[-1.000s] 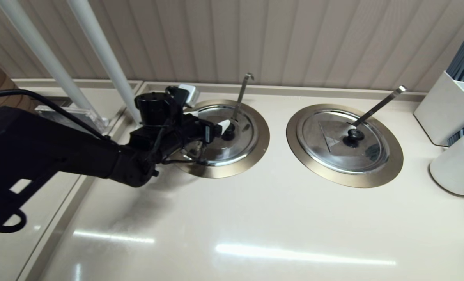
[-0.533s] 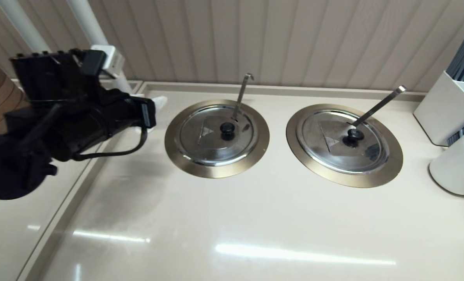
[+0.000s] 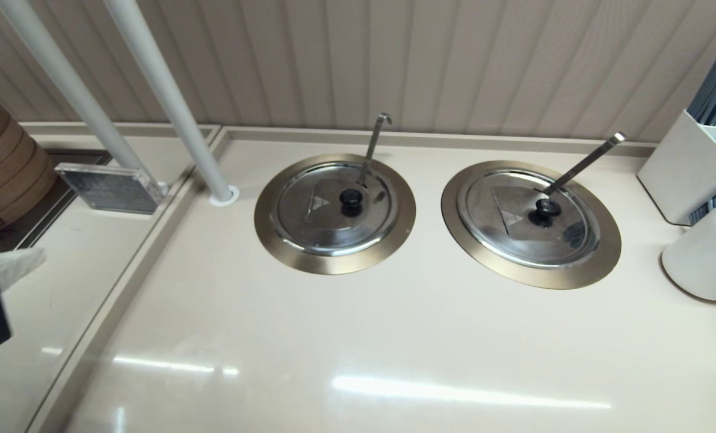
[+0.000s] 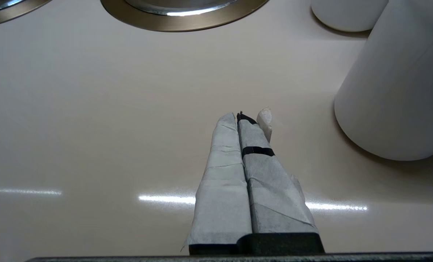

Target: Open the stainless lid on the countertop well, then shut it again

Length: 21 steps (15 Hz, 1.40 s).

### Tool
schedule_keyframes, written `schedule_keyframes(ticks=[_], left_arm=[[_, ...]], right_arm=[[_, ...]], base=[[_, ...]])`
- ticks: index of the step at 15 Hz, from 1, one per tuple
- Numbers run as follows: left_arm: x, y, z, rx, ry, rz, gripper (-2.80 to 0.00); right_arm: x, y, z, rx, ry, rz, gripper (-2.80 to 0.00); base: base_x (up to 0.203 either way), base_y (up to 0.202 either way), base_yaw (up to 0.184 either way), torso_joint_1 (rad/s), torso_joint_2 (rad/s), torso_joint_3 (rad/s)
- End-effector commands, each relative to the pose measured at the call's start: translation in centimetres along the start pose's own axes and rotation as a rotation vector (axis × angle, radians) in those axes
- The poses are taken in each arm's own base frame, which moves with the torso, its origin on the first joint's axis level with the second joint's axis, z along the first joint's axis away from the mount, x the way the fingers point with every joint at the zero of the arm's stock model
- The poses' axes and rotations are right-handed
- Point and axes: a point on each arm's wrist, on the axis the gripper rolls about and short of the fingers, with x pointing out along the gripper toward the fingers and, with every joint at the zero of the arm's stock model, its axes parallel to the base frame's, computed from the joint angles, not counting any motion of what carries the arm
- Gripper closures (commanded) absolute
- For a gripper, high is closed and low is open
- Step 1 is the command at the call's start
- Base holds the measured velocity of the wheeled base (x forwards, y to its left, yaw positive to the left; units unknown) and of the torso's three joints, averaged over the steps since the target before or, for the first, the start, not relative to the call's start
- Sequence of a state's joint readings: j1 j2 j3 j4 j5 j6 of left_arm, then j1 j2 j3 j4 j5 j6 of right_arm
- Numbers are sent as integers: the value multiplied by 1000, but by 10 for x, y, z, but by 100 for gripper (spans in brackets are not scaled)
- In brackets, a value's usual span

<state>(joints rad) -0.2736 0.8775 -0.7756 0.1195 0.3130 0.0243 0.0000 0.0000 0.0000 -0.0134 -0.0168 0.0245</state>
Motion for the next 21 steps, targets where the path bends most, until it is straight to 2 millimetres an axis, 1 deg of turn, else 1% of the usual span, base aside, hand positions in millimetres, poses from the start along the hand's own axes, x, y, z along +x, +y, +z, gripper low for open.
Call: schedule_keyframes(ticks=[1,2,4,5,6,7,8,10,11,12,14,15,17,19,20,21], left_arm=[[-64,22,-26,-61,-137,105,0],[-79,25,-38,-78,-151,197,0],[-107,23,-56,-71,-197,374,0],[-117,19,-63,-36,-214,454,0],[-122,14,-72,-3,-226,509,0],[-115,13,-80,11,-246,498,0],[-107,11,-85,14,-264,397,0],[-99,5,-93,2,-265,80,0],[-97,3,-97,-15,-241,-14,0],[-100,3,-94,-20,-248,-62,0],[-103,6,-88,-16,-253,-143,0],[-103,7,-89,-13,-240,-160,0],[-92,5,-110,-6,-158,-153,0],[-71,3,-144,-3,-61,-145,0],[-63,2,-152,13,-113,-159,0],[-60,2,-153,28,-170,-182,0]], right_arm=[[0,0,-1,0,4,0,0],[0,0,-1,0,4,0,0],[0,0,-1,0,4,0,0],[0,0,-1,0,4,0,0],[0,0,-1,0,4,0,0],[0,0,-1,0,4,0,0],[0,0,-1,0,4,0,0],[0,0,-1,0,4,0,0],[0,0,-1,0,4,0,0],[0,0,-1,0,4,0,0],[0,0,-1,0,4,0,0],[0,0,-1,0,4,0,0],[0,0,-1,0,4,0,0],[0,0,-1,0,4,-1,0],[0,0,-1,0,4,0,0],[0,0,-1,0,4,0,0]], base=[[0,0,0,0,0,0],[0,0,0,0,0,0],[0,0,0,0,0,0],[0,0,0,0,0,0],[0,0,0,0,0,0],[0,0,0,0,0,0],[0,0,0,0,0,0],[0,0,0,0,0,0],[0,0,0,0,0,0],[0,0,0,0,0,0],[0,0,0,0,0,0],[0,0,0,0,0,0],[0,0,0,0,0,0],[0,0,0,0,0,0],[0,0,0,0,0,0],[0,0,0,0,0,0]])
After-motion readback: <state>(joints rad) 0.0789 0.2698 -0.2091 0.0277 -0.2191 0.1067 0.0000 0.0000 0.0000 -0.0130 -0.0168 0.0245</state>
